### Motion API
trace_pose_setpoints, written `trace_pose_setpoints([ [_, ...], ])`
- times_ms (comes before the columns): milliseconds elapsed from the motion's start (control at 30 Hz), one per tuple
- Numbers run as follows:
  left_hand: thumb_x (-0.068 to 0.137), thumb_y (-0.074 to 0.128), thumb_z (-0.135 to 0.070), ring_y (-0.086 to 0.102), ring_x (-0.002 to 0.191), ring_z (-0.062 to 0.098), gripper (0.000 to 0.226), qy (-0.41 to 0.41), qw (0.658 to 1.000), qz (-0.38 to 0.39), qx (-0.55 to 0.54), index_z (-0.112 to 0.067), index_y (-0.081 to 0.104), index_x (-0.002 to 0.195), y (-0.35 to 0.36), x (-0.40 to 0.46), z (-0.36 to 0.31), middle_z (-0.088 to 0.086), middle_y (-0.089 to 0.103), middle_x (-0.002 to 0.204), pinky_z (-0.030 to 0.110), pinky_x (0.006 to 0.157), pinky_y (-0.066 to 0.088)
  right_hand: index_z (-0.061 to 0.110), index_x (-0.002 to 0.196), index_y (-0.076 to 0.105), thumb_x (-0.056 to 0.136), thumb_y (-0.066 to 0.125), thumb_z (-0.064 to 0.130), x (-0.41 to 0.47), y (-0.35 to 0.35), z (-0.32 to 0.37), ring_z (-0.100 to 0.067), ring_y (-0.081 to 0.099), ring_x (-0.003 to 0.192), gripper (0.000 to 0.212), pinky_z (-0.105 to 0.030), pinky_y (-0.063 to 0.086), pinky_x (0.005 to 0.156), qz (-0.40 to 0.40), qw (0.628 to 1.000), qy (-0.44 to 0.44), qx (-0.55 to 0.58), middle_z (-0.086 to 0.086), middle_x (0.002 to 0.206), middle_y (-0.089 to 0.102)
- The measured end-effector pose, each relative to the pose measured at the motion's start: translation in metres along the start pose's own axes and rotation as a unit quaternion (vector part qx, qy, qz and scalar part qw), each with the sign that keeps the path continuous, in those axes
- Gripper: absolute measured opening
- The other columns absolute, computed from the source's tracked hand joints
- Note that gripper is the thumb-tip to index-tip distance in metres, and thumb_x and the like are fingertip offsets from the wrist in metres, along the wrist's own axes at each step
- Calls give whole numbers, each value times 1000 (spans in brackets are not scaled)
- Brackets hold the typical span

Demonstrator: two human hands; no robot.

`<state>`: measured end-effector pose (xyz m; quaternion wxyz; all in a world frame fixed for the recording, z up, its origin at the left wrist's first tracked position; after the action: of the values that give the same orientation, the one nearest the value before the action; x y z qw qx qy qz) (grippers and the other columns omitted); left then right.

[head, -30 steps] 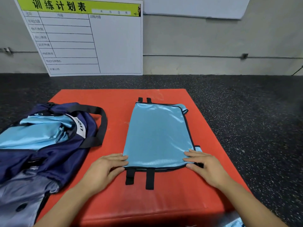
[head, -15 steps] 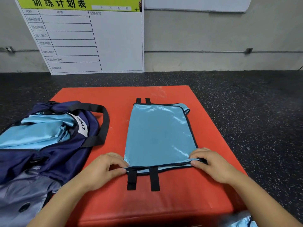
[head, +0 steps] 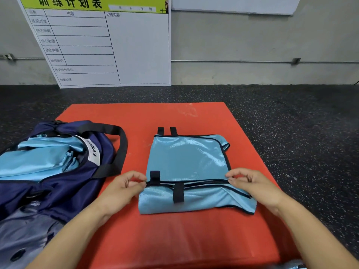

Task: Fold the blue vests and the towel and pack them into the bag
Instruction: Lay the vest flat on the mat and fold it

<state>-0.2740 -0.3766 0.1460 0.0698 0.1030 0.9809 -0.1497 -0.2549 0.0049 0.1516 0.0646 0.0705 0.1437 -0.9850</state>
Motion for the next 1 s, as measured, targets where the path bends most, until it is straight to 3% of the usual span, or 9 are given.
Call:
trace_pose_setpoints([
  [100,100,60,-9,47,52,10,5,-35,998,-48,5,-10,64,97,1,12,11,1,55,60,24,47,38,29,101,77,95,70,34,15,1,-3,-14,64,84,11,-24,45,78,-48,998,27,-33,-4,87,73],
  [200,104,54,-22,58,65,13,15,-45,997,-48,-28,-12,58,93,-1,12,11,1,60,72,26,54,48,30,120,70,101,53,49,14,-7,-8,-3,71,101,32,-18,53,78,-67,994,92,10,13,110,75],
  [333,99,50,-53,59,82,13,39,-22,998,66,-7,-18,62,88,0,2,2,-3,60,81,29,73,51,47,137,49,96,25,73,-5,-11,-4,-28,71,112,54,-42,53,97,47,980,157,113,-12,121,73],
  [433,103,47,-52,59,89,0,39,-5,991,111,75,-27,77,100,9,-7,-2,-11,72,101,22,82,48,35,144,49,98,16,70,-18,-12,1,-32,63,126,67,-45,43,108,121,973,133,142,-16,134,66],
  [533,104,47,-34,58,85,-15,29,-5,992,92,83,-38,75,112,15,-12,-8,-25,72,108,16,77,45,15,133,67,99,29,71,-26,-6,-2,-25,60,130,76,-40,38,111,150,972,126,126,-9,138,65],
  [600,105,49,-31,57,83,-17,27,-4,994,74,85,-39,71,118,15,-9,-7,-30,71,106,10,71,44,18,123,75,98,47,66,-26,-2,-5,-15,61,128,61,-32,38,111,138,982,117,49,0,133,68],
  [700,104,52,-25,59,86,-19,25,16,996,46,74,-30,72,118,13,-3,-9,-33,70,104,3,73,43,28,122,75,97,54,45,-20,1,-2,4,55,128,37,-22,31,118,102,990,86,-54,18,130,68],
  [833,102,55,-18,63,110,-7,24,59,995,46,72,-22,78,107,19,0,-16,-20,75,109,3,92,40,32,128,70,101,56,33,-14,1,4,6,52,130,30,-19,32,116,90,991,55,-85,22,132,65],
  [1000,101,58,-17,67,100,-5,22,45,993,91,59,-20,80,105,28,5,-9,-19,76,99,8,87,43,32,123,73,98,64,32,-4,9,8,9,54,126,27,-8,34,107,113,985,16,-130,25,126,68],
])
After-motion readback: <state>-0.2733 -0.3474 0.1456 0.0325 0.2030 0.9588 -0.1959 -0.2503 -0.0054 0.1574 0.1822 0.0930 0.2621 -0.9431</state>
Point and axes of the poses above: each hand's wrist, its own x-axis towards the middle knuckle, its own y-axis out of the palm, z = x × y, the point moved 7 cm from there along x, towards the middle knuckle
